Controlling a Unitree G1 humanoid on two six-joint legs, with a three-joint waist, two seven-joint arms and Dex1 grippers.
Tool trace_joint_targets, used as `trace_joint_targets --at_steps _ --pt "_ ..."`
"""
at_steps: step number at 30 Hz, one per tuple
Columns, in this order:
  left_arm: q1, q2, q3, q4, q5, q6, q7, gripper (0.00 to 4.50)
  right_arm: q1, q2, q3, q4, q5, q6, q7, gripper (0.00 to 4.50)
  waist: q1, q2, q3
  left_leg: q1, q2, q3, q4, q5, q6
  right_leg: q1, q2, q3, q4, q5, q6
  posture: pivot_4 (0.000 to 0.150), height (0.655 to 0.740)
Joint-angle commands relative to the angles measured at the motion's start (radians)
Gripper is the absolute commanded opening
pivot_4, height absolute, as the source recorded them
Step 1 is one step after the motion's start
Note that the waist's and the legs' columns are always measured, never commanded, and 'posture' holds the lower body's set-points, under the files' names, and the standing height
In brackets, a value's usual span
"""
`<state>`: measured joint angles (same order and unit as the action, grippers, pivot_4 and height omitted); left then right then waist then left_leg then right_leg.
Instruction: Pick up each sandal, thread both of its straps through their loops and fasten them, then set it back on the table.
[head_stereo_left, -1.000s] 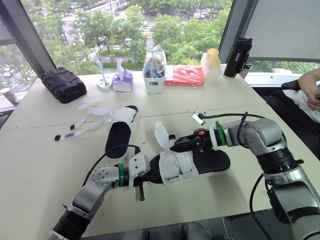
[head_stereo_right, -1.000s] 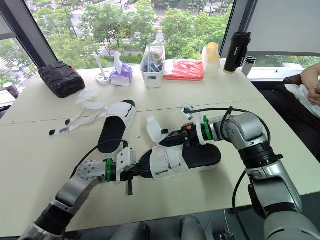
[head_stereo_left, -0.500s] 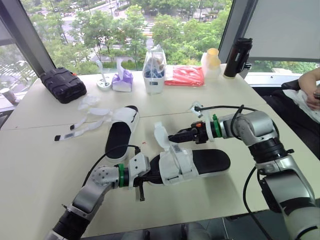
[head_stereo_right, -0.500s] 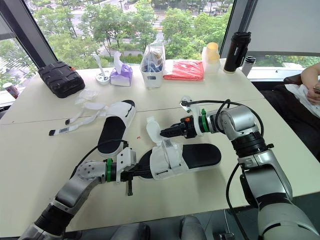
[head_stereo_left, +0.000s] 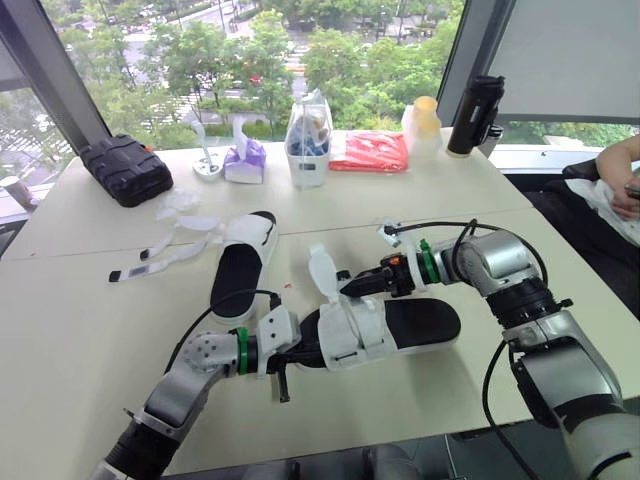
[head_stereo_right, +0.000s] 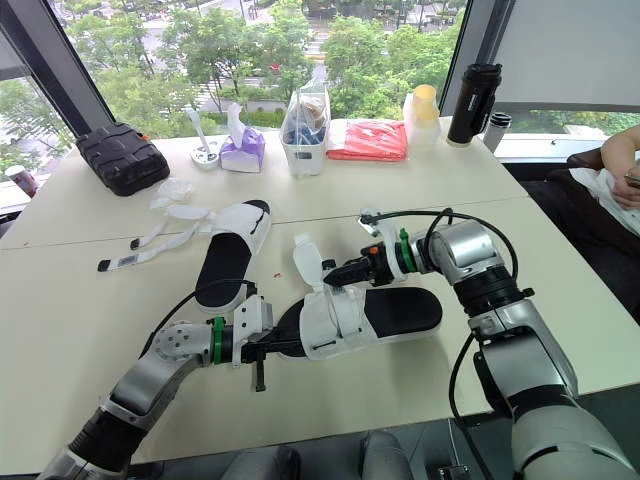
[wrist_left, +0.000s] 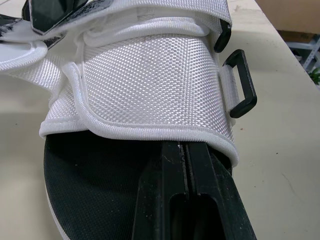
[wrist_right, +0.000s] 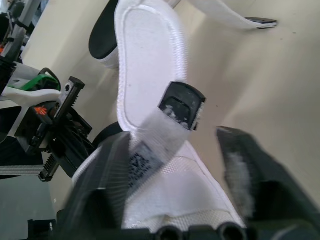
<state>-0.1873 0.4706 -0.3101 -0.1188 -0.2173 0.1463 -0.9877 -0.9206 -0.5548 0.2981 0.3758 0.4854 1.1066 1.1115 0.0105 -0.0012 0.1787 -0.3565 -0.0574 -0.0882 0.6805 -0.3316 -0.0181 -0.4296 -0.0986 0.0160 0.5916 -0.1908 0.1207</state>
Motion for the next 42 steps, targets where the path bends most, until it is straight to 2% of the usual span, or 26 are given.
trace_joint_targets --at_steps 1,2,3,11,20,29,35,42 --pt "0.027 0.010 -0.041 0.036 0.039 0.029 -0.002 0.00 -0.021 0.010 -0.025 -0.036 0.014 0.015 0.018 0.81 0.000 0.000 0.000 0.000 0.000 0.000 0.000 0.000 0.000 0.000 0.000 0.000 0.000 0.000 0.000 0.150 0.7400" --pt "0.027 0.010 -0.041 0.036 0.039 0.029 -0.002 0.00 -0.022 0.010 -0.027 -0.039 0.015 0.020 0.019 0.31 0.000 0.000 0.000 0.000 0.000 0.000 0.000 0.000 0.000 0.000 0.000 0.000 0.000 0.000 0.000 0.150 0.7400" --pt "0.027 0.010 -0.041 0.036 0.039 0.029 -0.002 0.00 -0.022 0.008 -0.029 -0.052 0.021 0.027 0.025 0.02 0.000 0.000 0.000 0.000 0.000 0.000 0.000 0.000 0.000 0.000 0.000 0.000 0.000 0.000 0.000 0.150 0.7400" --pt "0.028 0.010 -0.042 0.038 0.040 0.028 -0.002 0.00 -0.016 -0.030 -0.057 -0.139 0.041 0.060 0.037 0.02 0.000 0.000 0.000 0.000 0.000 0.000 0.000 0.000 0.000 0.000 0.000 0.000 0.000 0.000 0.000 0.150 0.7400" --pt "0.031 0.013 -0.052 0.041 0.040 0.039 -0.011 0.00 0.008 -0.082 -0.243 -0.334 0.197 0.198 -0.003 0.02 0.001 0.001 0.000 -0.001 0.000 0.000 -0.001 0.000 0.000 -0.001 0.000 0.000 0.000 0.000 0.000 0.150 0.7400" --pt "0.023 0.024 -0.061 0.044 0.045 0.039 -0.031 0.00 -0.006 -0.032 -0.236 -0.211 0.150 0.121 -0.068 0.02 -0.001 0.001 0.000 -0.001 0.000 0.001 -0.001 0.000 0.000 -0.001 0.000 0.000 0.000 0.000 0.000 0.150 0.7400" --pt "0.027 0.033 -0.065 0.038 0.049 0.041 -0.033 0.00 -0.042 -0.027 -0.239 -0.180 0.171 0.117 -0.038 0.02 -0.003 0.001 0.000 -0.001 0.000 0.001 -0.001 0.000 0.000 -0.001 0.000 0.000 0.000 0.000 0.000 0.150 0.7400" --pt "0.035 0.043 -0.071 0.029 0.050 0.037 -0.031 0.00 -0.050 -0.012 -0.196 -0.097 0.109 0.056 -0.040 0.02 -0.008 0.001 0.000 0.000 0.000 0.001 -0.001 0.000 0.000 -0.001 0.000 0.000 0.000 0.000 0.000 0.150 0.7400"
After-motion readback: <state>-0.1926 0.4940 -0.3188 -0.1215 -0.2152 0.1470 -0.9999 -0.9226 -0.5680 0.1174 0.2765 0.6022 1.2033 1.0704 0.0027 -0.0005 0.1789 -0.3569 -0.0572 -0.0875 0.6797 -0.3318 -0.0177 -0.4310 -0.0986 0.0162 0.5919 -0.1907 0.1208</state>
